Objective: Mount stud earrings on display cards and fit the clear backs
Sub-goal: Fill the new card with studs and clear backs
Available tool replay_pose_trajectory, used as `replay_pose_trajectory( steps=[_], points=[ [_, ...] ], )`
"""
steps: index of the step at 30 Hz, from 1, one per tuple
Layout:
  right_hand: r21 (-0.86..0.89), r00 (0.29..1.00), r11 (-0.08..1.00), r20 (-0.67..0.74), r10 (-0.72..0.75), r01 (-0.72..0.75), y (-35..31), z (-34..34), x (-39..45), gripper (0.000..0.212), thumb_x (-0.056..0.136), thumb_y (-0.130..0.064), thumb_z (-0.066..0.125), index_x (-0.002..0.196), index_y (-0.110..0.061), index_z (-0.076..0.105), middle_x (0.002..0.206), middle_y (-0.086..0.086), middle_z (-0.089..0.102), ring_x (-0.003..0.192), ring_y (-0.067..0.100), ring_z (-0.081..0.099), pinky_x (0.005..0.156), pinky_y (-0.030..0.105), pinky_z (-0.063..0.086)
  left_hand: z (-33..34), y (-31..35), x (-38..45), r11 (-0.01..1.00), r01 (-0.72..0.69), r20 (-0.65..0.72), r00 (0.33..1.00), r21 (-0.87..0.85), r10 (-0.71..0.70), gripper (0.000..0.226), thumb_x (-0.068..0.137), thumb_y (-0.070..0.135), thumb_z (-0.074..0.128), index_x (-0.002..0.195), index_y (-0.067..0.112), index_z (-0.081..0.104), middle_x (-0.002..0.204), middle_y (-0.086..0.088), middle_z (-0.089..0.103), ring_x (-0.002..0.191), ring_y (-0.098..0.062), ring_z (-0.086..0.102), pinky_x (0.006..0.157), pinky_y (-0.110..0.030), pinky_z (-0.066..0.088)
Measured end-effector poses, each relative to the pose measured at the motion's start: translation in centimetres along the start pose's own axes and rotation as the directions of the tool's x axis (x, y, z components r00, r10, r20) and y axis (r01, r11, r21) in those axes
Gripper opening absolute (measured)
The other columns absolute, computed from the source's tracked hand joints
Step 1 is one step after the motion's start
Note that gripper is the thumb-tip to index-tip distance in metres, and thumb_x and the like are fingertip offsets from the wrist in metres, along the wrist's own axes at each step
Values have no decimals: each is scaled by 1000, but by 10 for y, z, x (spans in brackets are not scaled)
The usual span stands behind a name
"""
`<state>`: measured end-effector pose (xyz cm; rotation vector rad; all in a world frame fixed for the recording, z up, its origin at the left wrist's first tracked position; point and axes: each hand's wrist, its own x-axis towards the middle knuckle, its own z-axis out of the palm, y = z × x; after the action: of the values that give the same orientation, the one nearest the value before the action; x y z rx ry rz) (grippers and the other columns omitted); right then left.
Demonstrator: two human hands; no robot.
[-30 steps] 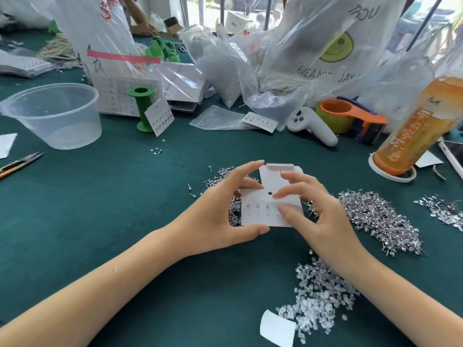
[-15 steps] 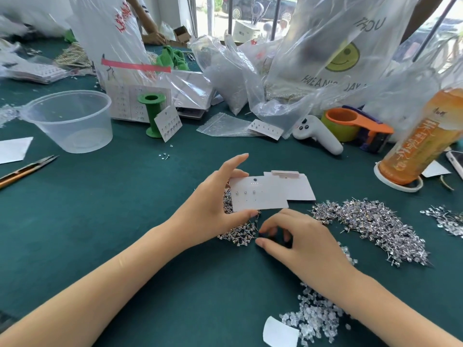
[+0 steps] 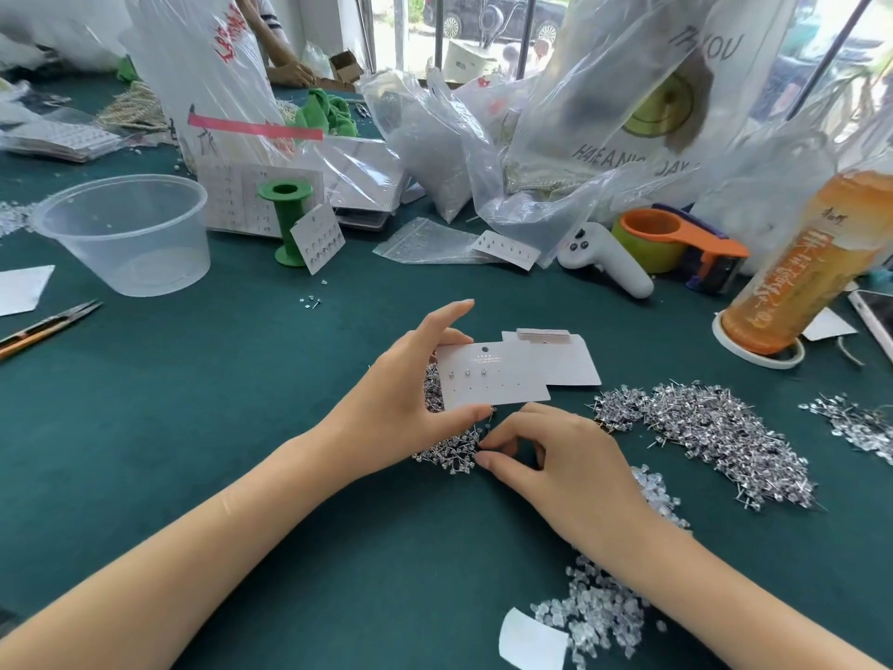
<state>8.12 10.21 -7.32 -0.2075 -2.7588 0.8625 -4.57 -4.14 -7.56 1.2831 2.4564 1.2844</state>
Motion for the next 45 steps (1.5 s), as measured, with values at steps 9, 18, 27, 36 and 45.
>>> replay_pose_trajectory(
  steps=[9,18,27,36,45],
  points=[
    [-18,998,999,50,-39,40,5,-12,-5,9,80,-36,74,88,-33,71,78,-21,59,76,-13,47,67,9,32,2,1,-1,1000,-1,10,1000,3,1,88,72,40,77,140,46,21,123,19,54,118,1,47,103,-22,35],
    [-22,992,992,-15,-128,127,1,-17,-11,6,81,-21,73,83,-26,71,76,-19,62,78,1,52,73,12,37,5,1,-1,1000,-1,30,1000,5,1,88,73,39,77,141,46,22,123,22,53,117,4,46,101,-14,33],
    [131,986,991,-164,13,9,24,-68,-15,26,74,-8,77,68,-31,68,55,-24,56,50,5,41,51,9,33,22,24,-5,998,-57,106,993,-30,60,88,71,46,74,137,58,16,124,28,49,120,8,43,96,-4,30],
    [61,982,998,-187,-16,27,37,-92,-36,24,74,-3,78,73,-25,72,58,-33,54,52,2,43,51,7,32,48,54,-1,990,-132,200,970,-53,140,89,75,40,76,139,53,16,128,21,49,121,6,44,101,-10,32],
    [19,972,998,-231,-47,53,49,-107,-53,27,72,5,77,72,-21,71,63,-36,53,54,-2,46,54,3,33,75,76,10,984,-158,226,958,-87,174,89,76,41,76,141,51,16,127,22,50,120,5,45,98,-11,34]
  ],
)
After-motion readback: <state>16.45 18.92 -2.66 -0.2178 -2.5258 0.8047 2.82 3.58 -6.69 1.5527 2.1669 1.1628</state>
